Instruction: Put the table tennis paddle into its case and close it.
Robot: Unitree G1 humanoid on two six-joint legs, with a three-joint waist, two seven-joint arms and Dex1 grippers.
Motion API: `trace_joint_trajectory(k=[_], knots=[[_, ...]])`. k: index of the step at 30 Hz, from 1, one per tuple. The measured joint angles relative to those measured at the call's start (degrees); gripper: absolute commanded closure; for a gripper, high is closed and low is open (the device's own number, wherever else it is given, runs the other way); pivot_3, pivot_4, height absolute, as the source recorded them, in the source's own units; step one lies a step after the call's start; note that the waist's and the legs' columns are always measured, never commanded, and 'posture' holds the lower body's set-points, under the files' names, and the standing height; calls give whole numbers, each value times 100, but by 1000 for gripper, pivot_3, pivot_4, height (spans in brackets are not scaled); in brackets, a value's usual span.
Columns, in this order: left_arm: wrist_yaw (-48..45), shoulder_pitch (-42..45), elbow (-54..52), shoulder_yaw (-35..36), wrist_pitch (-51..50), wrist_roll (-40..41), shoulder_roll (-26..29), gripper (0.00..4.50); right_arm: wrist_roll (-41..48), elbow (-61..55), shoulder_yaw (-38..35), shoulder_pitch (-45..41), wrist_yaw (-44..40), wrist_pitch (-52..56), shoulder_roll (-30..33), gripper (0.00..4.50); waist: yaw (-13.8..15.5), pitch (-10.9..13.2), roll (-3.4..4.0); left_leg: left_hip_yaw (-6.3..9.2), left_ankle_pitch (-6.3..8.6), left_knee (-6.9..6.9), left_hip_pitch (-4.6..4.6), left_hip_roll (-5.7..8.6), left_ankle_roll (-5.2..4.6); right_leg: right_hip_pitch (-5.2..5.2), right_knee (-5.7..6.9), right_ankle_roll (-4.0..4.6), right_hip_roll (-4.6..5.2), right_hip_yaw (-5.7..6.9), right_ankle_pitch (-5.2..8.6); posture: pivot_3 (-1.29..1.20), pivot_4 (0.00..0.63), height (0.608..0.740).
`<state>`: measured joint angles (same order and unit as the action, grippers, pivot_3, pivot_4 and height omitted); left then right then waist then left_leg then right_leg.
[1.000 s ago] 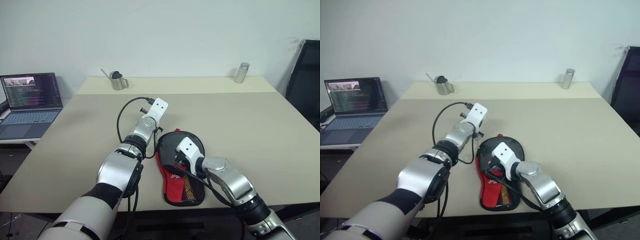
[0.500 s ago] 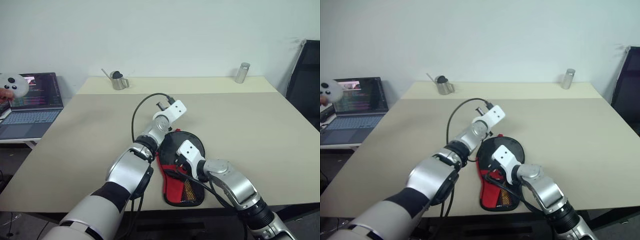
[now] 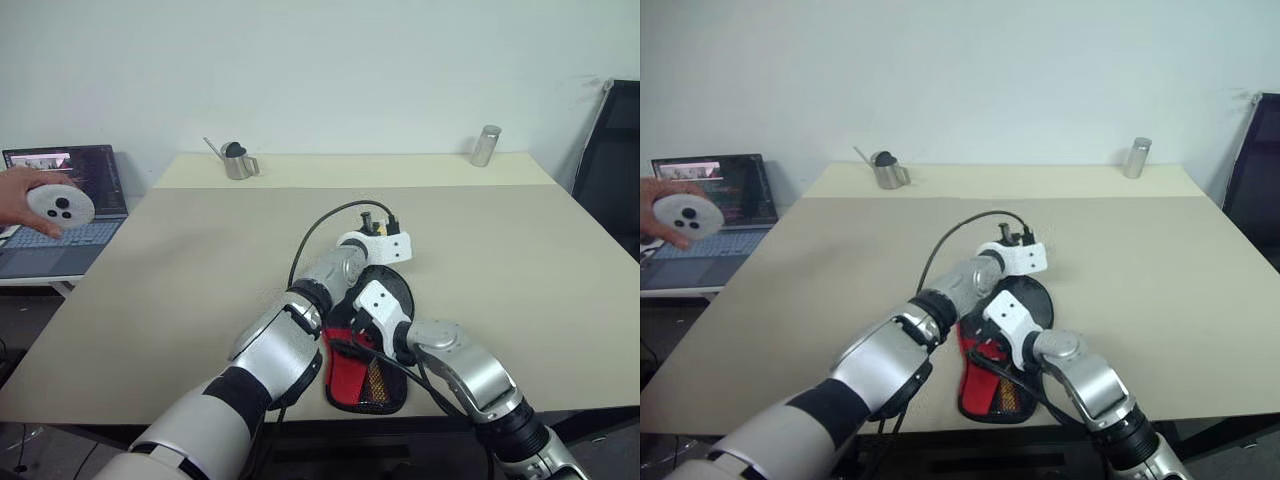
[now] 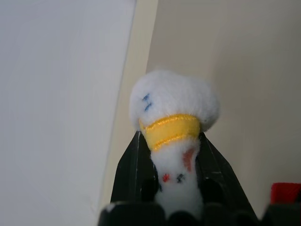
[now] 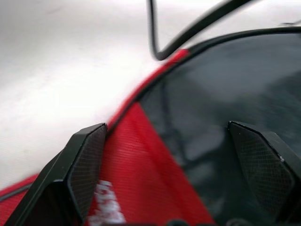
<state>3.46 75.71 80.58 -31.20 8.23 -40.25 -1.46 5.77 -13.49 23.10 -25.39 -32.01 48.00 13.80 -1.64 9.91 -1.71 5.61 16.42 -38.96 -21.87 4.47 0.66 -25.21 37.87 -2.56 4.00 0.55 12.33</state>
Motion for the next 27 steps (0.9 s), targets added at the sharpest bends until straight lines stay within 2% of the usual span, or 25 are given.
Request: trace_joint_trajectory(k=[5,10,14,21,27], knots=[[41,-35,23,-248,149,-268,-43,4107,5,-21,54,22,0,27,-47,0,8,0,0,0,0,0,0,3,0,1,0,0,0,1,0,0,150,740],[-614,-242,23,-320,-179,-306,-39,4107,10,-22,60,21,-4,33,-55,0,-11,0,1,-1,3,0,2,1,-6,1,2,0,-3,0,0,0,150,740],[-1057,-305,-41,-176,-285,-156,25,2698,10,-12,66,22,-10,25,-56,0,-14,-8,0,-1,9,-1,9,0,-16,7,3,0,-4,0,0,0,150,740],[-1061,-248,-217,-82,-222,-102,180,130,3,56,76,10,-54,-62,-34,0,-13,-20,-1,0,10,-1,18,-1,-17,16,3,0,-4,0,0,0,150,740],[-1287,-231,-218,85,124,79,349,31,-2,127,114,-115,-290,-256,324,0,-11,-22,-1,0,9,-1,17,0,-17,16,3,-1,-4,0,0,0,150,740]])
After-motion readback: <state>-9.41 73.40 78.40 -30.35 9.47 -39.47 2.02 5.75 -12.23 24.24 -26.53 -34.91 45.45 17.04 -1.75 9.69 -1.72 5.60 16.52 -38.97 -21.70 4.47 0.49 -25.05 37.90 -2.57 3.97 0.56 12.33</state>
